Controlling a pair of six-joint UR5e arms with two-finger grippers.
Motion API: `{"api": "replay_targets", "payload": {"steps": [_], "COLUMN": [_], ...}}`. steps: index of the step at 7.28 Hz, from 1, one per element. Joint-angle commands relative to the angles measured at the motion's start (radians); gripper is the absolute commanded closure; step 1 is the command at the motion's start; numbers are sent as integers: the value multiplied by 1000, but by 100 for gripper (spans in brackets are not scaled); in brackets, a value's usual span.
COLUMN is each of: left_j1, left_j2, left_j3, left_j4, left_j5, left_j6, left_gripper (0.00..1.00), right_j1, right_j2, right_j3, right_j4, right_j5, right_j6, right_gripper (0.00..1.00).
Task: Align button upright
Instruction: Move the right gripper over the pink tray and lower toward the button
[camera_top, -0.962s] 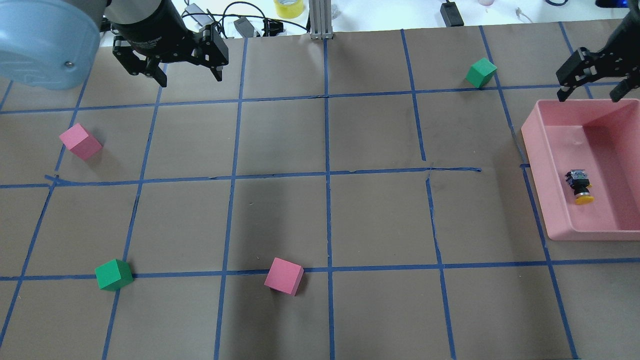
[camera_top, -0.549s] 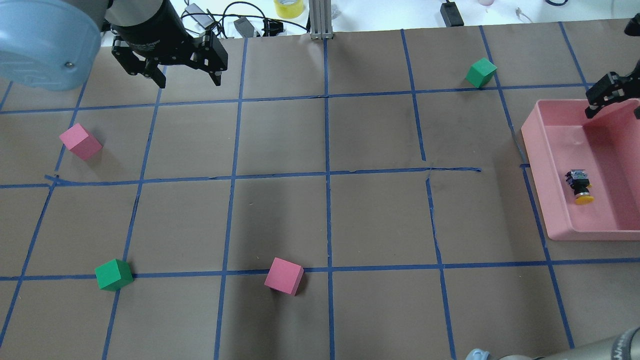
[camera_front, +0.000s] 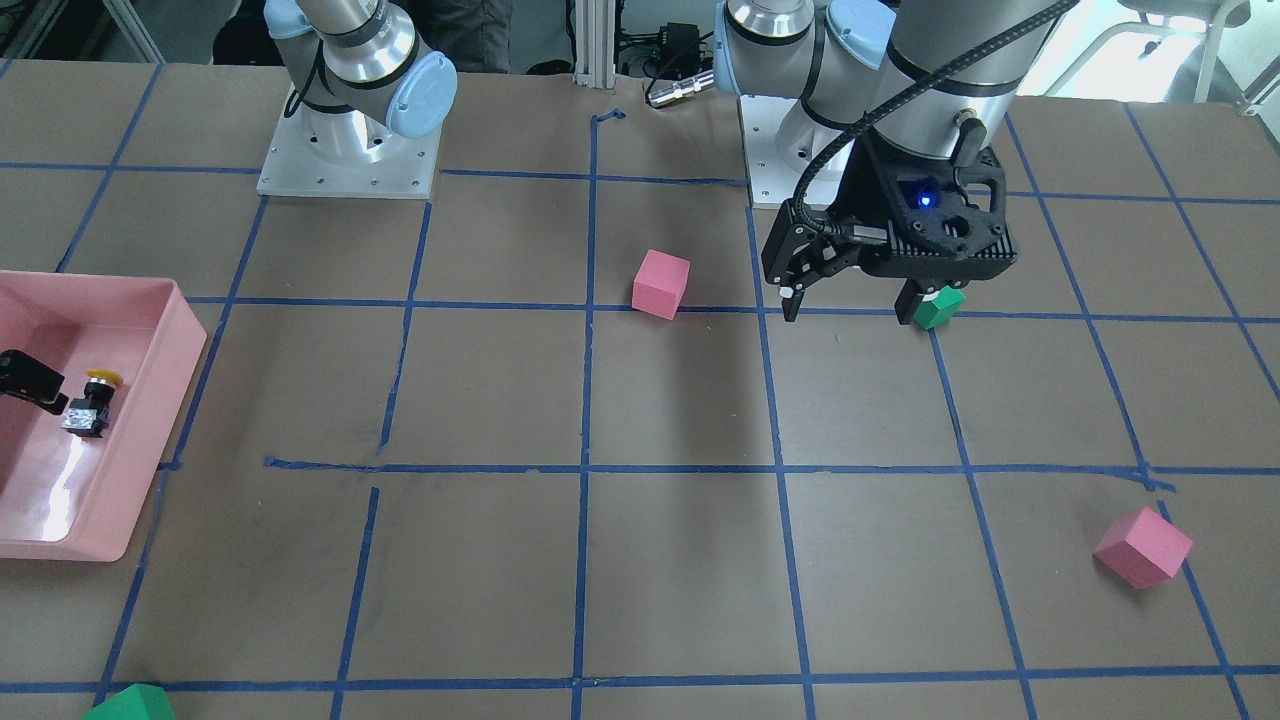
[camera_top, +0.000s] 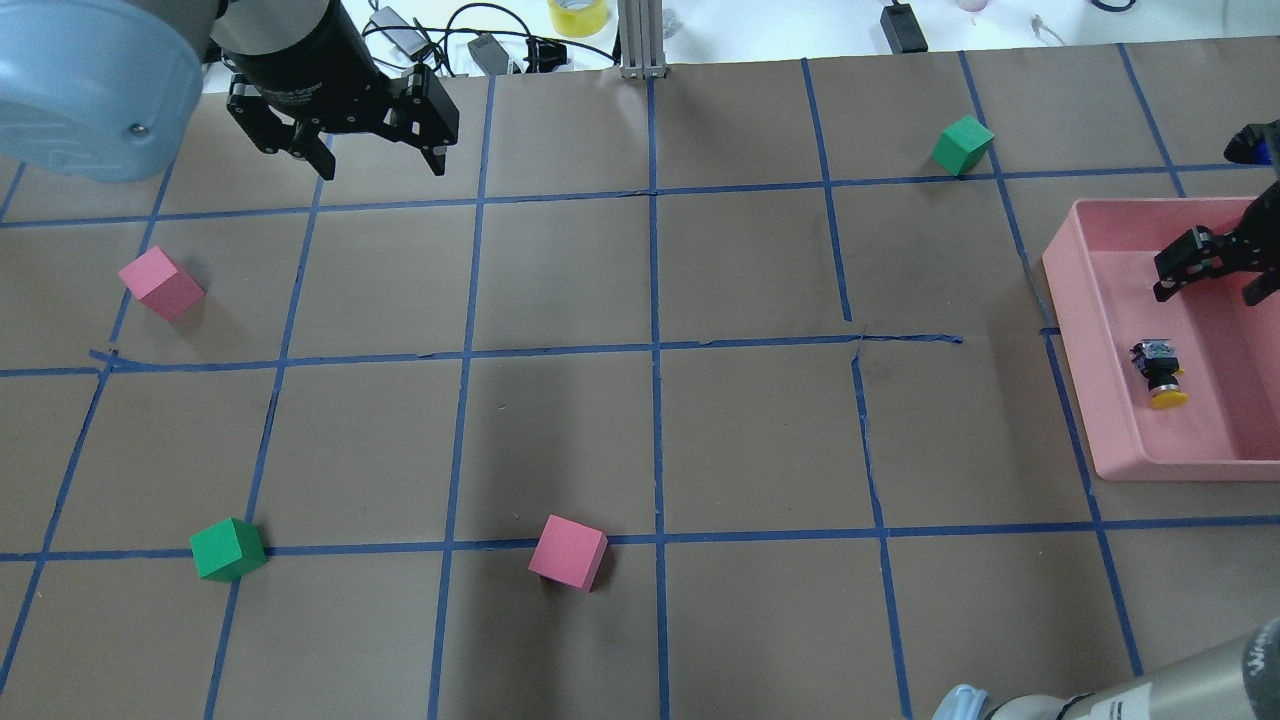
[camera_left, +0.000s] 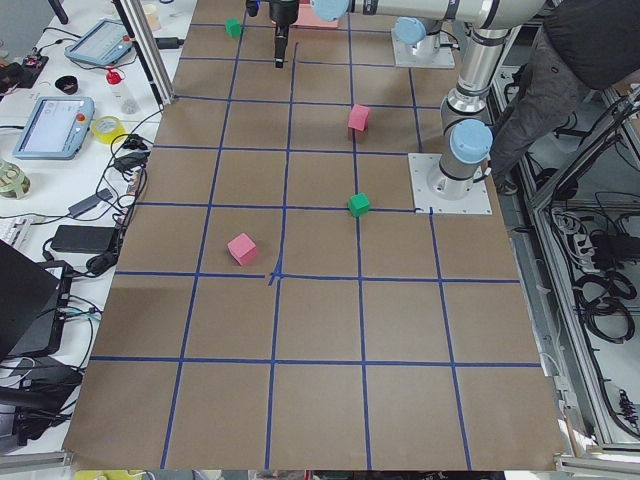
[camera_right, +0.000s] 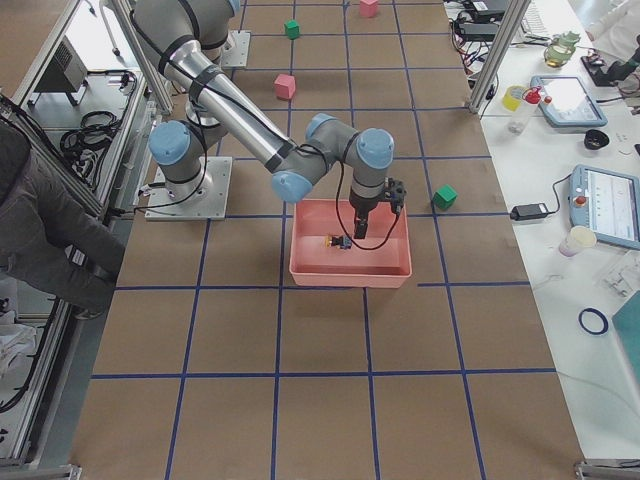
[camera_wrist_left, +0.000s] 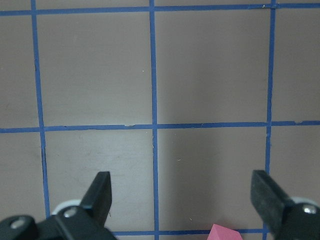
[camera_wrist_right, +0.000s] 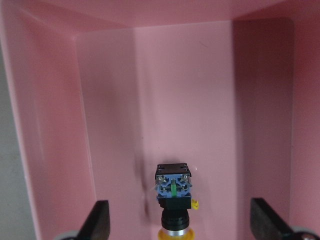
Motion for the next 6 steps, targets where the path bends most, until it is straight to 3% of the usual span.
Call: {"api": "replay_targets", "payload": {"steps": [1,6], "left_j1": [3,4], "left_j2": [0,2], "left_j3": [0,2], "left_j4": [-14,-37], "left_j5": [-5,-24], "left_j6": [0,-34], "left_gripper": [0,0], "right_j1": [-30,-31], "right_j2": [49,123], "right_j3": [27,42], "right_j4": [-70,-117], "right_j5": [3,6], "right_j6": [-56,-56], "right_gripper": [0,0]}}
